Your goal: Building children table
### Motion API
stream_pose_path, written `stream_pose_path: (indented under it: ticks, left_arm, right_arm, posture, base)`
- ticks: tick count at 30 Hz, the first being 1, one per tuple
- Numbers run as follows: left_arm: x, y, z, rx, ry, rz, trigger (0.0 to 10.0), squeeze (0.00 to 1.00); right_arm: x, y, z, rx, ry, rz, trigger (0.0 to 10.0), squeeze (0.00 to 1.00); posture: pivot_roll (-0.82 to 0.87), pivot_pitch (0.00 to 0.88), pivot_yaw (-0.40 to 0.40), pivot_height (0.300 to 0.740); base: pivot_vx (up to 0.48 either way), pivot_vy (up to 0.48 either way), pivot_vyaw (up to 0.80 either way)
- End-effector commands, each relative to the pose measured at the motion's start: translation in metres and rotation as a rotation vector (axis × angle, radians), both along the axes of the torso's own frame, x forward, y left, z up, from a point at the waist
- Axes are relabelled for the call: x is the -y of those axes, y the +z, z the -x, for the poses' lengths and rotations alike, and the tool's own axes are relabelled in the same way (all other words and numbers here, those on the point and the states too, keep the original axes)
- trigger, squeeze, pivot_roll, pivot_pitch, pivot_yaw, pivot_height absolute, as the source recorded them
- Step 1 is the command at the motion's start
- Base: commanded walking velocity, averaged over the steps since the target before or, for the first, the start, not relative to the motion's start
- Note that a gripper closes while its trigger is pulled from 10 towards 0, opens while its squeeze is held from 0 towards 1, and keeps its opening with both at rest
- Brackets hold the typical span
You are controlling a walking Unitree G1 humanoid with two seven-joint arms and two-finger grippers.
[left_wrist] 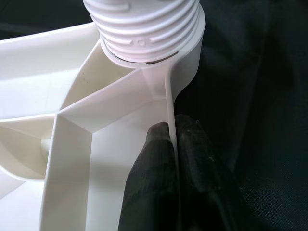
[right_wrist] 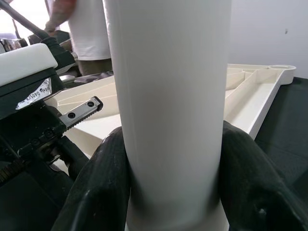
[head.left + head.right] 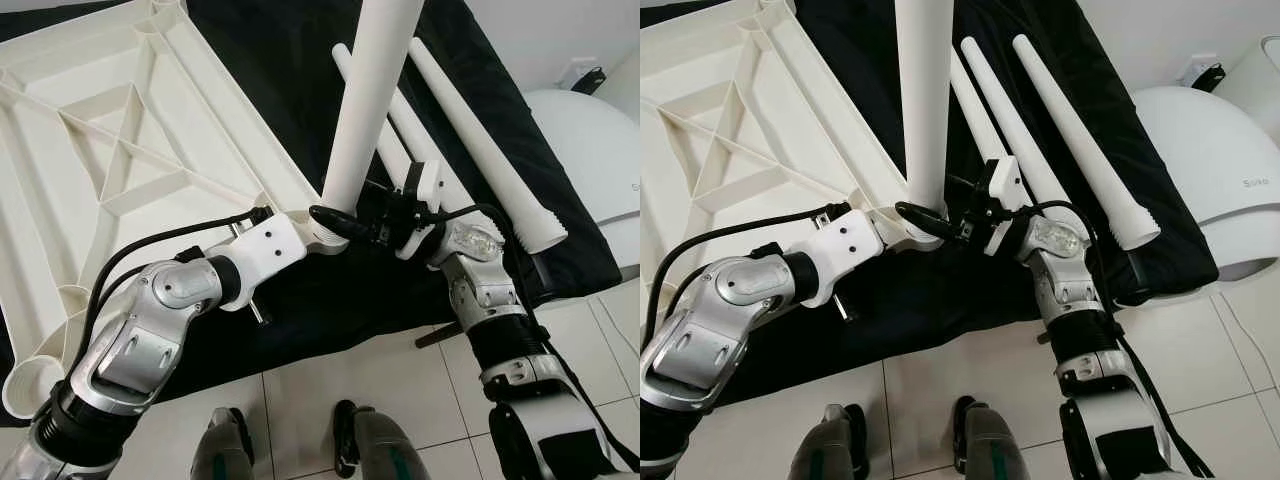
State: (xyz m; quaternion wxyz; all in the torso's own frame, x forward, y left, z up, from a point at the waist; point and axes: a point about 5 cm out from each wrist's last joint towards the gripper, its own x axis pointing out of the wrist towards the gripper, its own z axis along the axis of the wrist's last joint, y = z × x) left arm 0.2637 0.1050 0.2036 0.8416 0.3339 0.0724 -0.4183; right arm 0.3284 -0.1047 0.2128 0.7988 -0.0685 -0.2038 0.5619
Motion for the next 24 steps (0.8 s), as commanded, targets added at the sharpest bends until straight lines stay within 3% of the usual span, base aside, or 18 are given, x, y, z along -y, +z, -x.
stream_pose_path:
  ticks: [1, 24]
  left_arm:
    - [-0.003, -0.025, 0.002, -0.100, 0.029, -0.055, 10.0, 0.00]
    - [0.000, -0.025, -0.007, -0.104, 0.096, -0.029, 10.0, 0.00]
  right_arm:
    - [0.004, -0.025, 0.003, -0.124, -0.019, 0.018, 10.0, 0.00]
    - [0.003, -0.022, 0.019, -0.093, -0.131, -0.051, 10.0, 0.00]
  posture:
    - [0.06, 0.286, -0.031, 0.740]
    - [0.05, 0.296, -0.021, 0.740]
  base:
    - [0.000, 0.000, 0.00]
    - [0.000, 0.000, 0.00]
